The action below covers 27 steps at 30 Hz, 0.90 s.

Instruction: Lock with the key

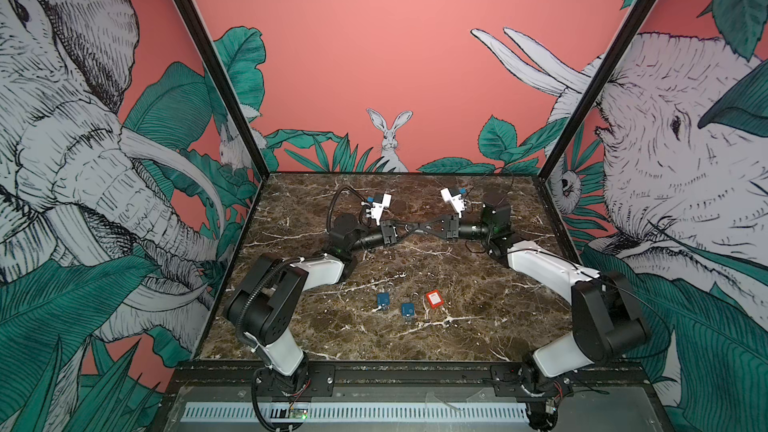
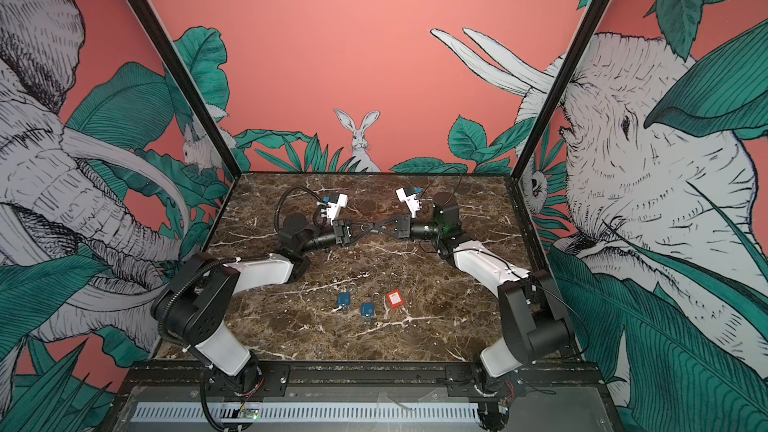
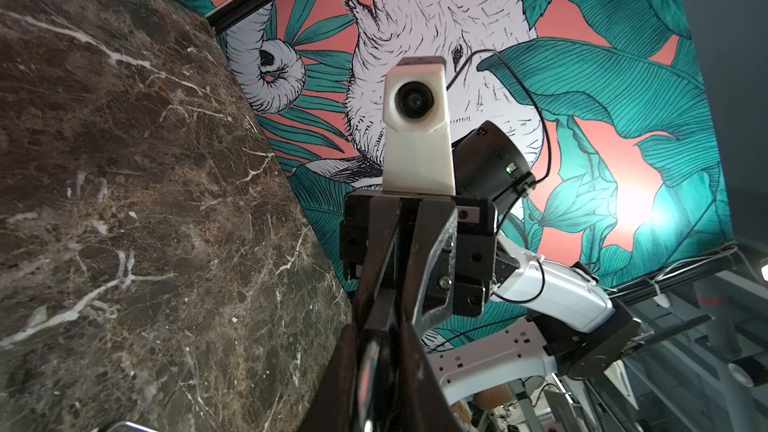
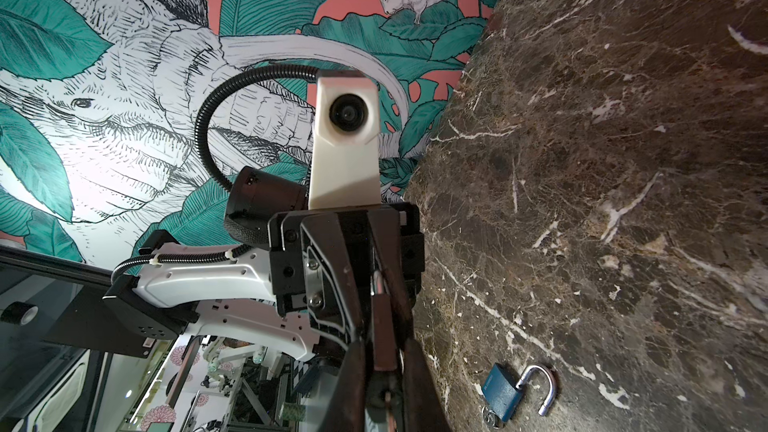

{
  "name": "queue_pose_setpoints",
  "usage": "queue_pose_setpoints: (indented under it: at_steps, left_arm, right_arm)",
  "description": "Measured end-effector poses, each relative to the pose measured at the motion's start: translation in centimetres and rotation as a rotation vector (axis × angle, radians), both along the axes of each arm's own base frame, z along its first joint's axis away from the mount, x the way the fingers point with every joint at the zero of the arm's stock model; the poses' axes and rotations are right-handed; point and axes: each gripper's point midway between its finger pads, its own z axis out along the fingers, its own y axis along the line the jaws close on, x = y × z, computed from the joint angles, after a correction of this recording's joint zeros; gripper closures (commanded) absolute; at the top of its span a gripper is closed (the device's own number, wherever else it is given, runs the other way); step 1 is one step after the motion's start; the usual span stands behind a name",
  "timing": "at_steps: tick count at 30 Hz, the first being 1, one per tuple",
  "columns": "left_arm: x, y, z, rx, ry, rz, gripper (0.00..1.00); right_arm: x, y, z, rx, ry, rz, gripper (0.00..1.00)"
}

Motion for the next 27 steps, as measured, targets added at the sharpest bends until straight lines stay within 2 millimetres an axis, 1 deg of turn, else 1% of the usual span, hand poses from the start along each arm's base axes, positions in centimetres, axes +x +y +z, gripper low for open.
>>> queue_pose_setpoints:
  at_steps: [2, 5, 7, 9, 11, 15, 18, 21, 27]
  left_arm:
    - [0.0, 0.0, 0.0, -0.001, -0.001, 0.0, 1.0]
    - [0.0, 0.0, 0.0, -0.001, 0.001, 0.001, 1.0]
    - [0.0, 0.0, 0.0, 0.0, 0.002, 0.003, 1.0]
    - [0.1, 0.0, 0.0, -0.001, 0.004, 0.007, 1.0]
    - [0.3, 0.0, 0.0, -0.004, 0.01, 0.015, 1.0]
    - [0.6, 0.3, -0.2, -0.035, 0.021, 0.035, 1.0]
    - [1.0, 0.5, -0.5, -0.053, 0.037, 0.045, 1.0]
    - [1.1, 0.6, -0.3, -0.066, 0.038, 0.046, 1.0]
    - [0.9, 0.7, 0.2, -0.085, 0.029, 0.042, 1.0]
  right_arm:
    - [0.1, 0.0, 0.0, 0.0, 0.0, -0.001, 1.0]
    - [0.1, 0.0, -0.1, -0.005, 0.001, -0.004, 1.0]
    - [0.2, -0.1, -0.2, -0.008, -0.002, -0.007, 0.92]
    - [0.2, -0.1, -0.2, -0.01, -0.008, -0.011, 0.8]
    - [0.4, -0.1, -0.3, -0.015, -0.013, -0.025, 0.72]
    - [0.8, -0.8, -0.8, -0.03, -0.01, -0.071, 0.63]
    - [0.9, -2.1, -1.5, -0.045, 0.006, -0.119, 0.62]
    - [1.1, -3.2, -1.9, -0.053, 0.015, -0.155, 0.64]
    - [1.1, -3.4, -1.9, -0.04, 0.022, -0.167, 0.7]
